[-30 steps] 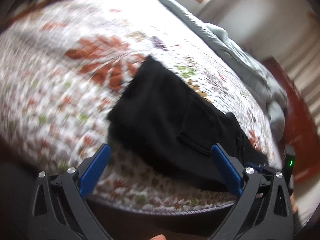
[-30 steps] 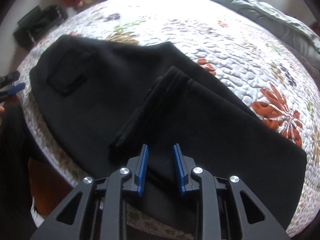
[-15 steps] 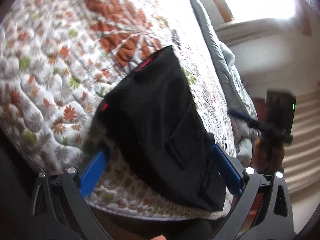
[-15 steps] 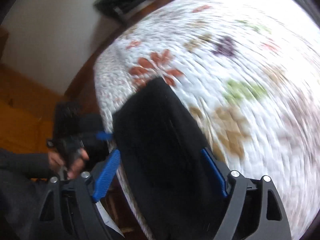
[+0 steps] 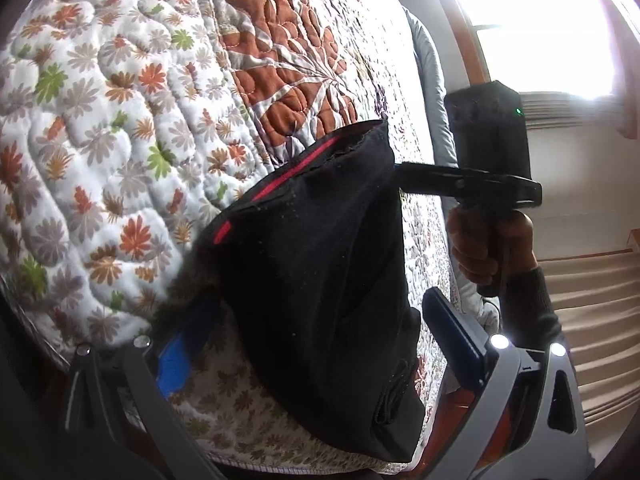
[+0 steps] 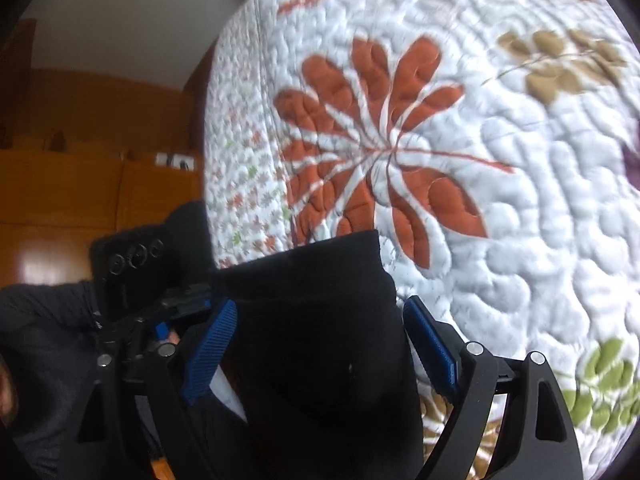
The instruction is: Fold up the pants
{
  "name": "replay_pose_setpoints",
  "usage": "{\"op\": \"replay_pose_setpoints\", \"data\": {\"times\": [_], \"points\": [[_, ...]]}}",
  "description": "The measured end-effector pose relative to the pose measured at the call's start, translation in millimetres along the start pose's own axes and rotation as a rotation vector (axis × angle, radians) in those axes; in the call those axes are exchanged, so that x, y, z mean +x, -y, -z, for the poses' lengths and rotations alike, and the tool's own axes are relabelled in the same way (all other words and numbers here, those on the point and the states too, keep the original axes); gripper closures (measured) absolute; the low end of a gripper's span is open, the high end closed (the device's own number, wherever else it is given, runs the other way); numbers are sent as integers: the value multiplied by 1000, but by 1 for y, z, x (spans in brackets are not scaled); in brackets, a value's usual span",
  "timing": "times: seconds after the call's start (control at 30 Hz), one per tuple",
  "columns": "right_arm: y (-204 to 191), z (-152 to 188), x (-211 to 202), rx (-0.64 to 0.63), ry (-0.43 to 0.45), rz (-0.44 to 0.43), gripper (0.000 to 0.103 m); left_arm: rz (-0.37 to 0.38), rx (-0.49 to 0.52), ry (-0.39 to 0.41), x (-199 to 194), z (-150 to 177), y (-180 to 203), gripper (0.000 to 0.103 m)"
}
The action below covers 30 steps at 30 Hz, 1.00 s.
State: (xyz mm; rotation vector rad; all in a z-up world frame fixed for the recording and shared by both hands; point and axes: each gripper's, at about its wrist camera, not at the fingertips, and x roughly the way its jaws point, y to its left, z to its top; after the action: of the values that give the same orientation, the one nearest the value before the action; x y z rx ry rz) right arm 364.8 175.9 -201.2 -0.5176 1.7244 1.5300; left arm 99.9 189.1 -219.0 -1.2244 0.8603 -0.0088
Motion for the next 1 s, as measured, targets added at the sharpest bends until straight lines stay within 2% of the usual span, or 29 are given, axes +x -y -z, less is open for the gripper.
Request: {"op": "replay_pose_setpoints", "data": {"times": [0.07, 0.1, 0.17, 0.23, 0.3, 0.33, 0.53, 0.7, 1.0], "points": [[-2, 1, 0, -4, -6, 13, 21, -14, 15, 1, 2, 0, 6, 7], [-3, 2, -2, -4, -4, 19, 30, -22, 25, 2, 0, -3, 5, 14], [-6, 3, -5, -2, 9, 41, 39, -50, 47, 5, 3, -2, 11, 21], [-8, 6, -10, 0, 25, 61, 52, -59, 65, 0, 5, 0, 14, 29], [-18, 12, -19, -17, 43, 88, 57, -64, 72, 1, 2, 1, 14, 41], [-23, 14, -22, -23, 52, 101, 59, -64, 77, 3, 0, 1, 16, 43], [-61, 33, -54, -48, 93, 207, 63, -49, 140, 32, -19, 3, 34, 57], [-96, 62, -83, -78, 155, 312, 65, -14, 230, 48, -33, 9, 66, 70], [-141, 122, -125, -58, 232, 451, 69, 26, 393, 59, -51, 37, 120, 74]]}}
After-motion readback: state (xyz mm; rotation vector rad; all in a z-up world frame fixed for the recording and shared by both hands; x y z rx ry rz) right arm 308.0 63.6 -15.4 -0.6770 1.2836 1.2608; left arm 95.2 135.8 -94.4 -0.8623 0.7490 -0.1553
